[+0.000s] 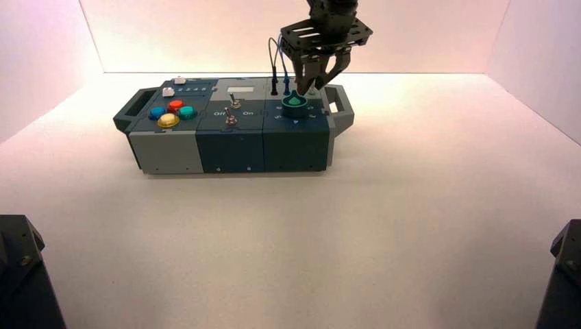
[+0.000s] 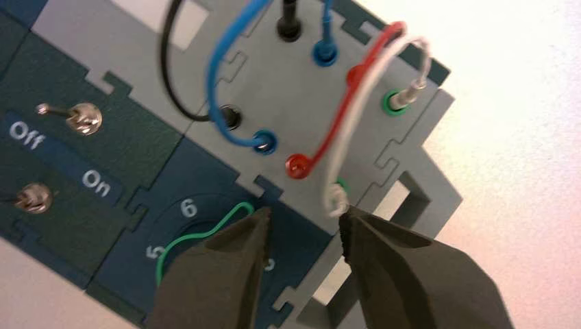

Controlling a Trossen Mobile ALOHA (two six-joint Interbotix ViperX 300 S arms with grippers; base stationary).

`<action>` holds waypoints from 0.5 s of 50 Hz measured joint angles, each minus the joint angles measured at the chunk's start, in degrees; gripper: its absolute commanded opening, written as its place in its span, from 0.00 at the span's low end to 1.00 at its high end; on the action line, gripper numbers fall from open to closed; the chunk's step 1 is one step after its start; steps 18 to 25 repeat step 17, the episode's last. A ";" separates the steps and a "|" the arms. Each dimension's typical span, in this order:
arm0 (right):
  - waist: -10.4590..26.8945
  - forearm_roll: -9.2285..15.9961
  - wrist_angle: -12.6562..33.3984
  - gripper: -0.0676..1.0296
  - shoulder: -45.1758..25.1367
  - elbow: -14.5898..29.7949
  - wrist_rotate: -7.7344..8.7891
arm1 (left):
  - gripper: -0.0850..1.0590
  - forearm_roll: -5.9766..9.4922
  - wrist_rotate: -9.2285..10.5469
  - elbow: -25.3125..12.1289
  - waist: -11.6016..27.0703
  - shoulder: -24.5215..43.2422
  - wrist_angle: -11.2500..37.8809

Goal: Insert the white wire.

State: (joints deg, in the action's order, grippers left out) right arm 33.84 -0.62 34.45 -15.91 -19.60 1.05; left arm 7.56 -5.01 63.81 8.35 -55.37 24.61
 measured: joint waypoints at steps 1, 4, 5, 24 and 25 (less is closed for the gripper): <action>0.00 0.00 0.26 0.56 0.09 0.00 0.00 | 0.09 0.09 0.09 0.00 -0.09 0.00 0.00; 0.09 0.00 1.23 0.56 0.26 0.18 -0.09 | 0.09 0.00 0.00 0.00 -0.09 0.00 0.09; 0.18 0.00 1.93 0.56 0.53 0.35 -0.18 | 0.09 0.00 0.00 0.00 -0.09 0.00 0.09; 0.18 0.09 7.82 0.56 1.58 2.02 -0.26 | 0.09 0.00 0.00 0.00 -0.09 0.00 0.09; 0.18 0.09 7.82 0.56 1.58 2.02 -0.26 | 0.09 0.00 0.00 0.00 -0.09 0.00 0.09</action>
